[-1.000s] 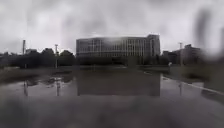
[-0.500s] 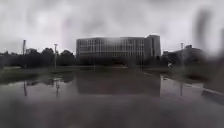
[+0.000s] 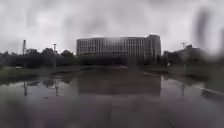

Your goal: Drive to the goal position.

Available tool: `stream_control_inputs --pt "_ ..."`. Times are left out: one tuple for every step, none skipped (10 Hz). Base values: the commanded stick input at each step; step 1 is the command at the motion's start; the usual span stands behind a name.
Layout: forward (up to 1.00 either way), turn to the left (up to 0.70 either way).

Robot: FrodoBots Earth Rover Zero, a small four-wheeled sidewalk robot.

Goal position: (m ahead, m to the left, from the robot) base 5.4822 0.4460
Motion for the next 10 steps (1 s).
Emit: stream_control_inputs --pt "0.70 0.00" --pt "0.70 0.00" --pt "0.70 0.00" --pt "0.70 0.00" --pt "0.70 0.00" --pt "0.70 0.00" --pt "0.70 0.00" --pt "0.70 0.00" --pt "0.70 0.00" --pt "0.70 0.00"
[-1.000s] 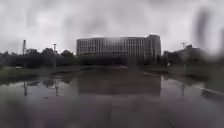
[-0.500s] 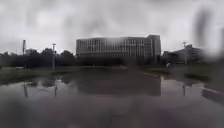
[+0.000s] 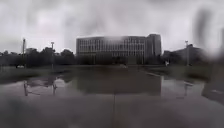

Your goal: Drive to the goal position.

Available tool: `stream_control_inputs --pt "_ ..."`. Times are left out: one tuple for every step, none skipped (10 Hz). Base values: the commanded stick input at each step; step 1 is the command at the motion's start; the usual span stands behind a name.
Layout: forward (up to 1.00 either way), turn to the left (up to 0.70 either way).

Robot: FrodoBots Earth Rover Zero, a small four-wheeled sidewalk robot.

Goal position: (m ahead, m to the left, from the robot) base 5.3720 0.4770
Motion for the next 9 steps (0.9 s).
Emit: stream_control_inputs --pt "0.70 0.00" --pt "0.70 0.00" --pt "0.70 0.00" --pt "0.70 0.00" --pt "0.70 0.00" --pt "0.70 0.00" --pt "0.70 0.00" --pt "0.70 0.00" --pt "0.70 0.00"
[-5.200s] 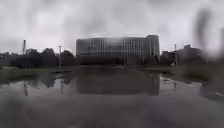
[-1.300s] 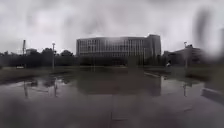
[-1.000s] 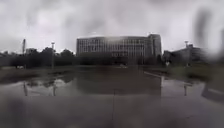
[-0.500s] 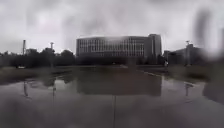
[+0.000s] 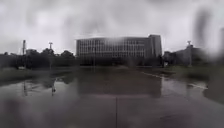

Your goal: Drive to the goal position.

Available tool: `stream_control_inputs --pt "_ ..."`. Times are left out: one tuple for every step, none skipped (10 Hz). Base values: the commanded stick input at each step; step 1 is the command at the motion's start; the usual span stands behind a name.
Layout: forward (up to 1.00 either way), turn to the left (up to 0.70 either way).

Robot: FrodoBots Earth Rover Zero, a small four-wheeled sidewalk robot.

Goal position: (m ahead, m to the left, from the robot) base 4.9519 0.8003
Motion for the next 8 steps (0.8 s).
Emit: stream_control_inputs --pt "0.70 0.00" --pt "0.70 0.00" --pt "0.70 0.00" --pt "0.70 0.00" --pt "0.70 0.00" --pt "0.70 0.00" --pt "0.70 0.00" --pt "0.70 0.00"
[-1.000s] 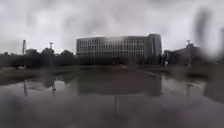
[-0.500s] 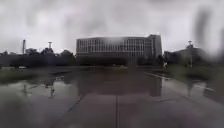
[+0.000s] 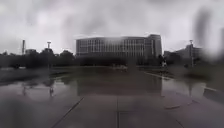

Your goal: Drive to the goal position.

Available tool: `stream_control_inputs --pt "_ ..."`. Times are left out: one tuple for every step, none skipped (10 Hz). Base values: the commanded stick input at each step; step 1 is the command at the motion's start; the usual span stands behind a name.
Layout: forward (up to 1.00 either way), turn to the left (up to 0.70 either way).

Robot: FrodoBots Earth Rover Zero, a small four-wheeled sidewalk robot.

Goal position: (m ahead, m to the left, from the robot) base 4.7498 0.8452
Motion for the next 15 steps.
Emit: stream_control_inputs --pt "0.70 0.00" --pt "0.70 0.00" --pt "0.70 0.00" --pt "0.70 0.00" --pt "0.70 0.00" --pt "0.70 0.00" --pt "0.70 0.00" --pt "0.70 0.00" --pt "0.70 0.00" --pt "0.70 0.00" --pt "0.70 0.00" --pt "0.70 0.00" --pt "0.70 0.00" --pt "0.70 0.00" --pt "0.70 0.00"
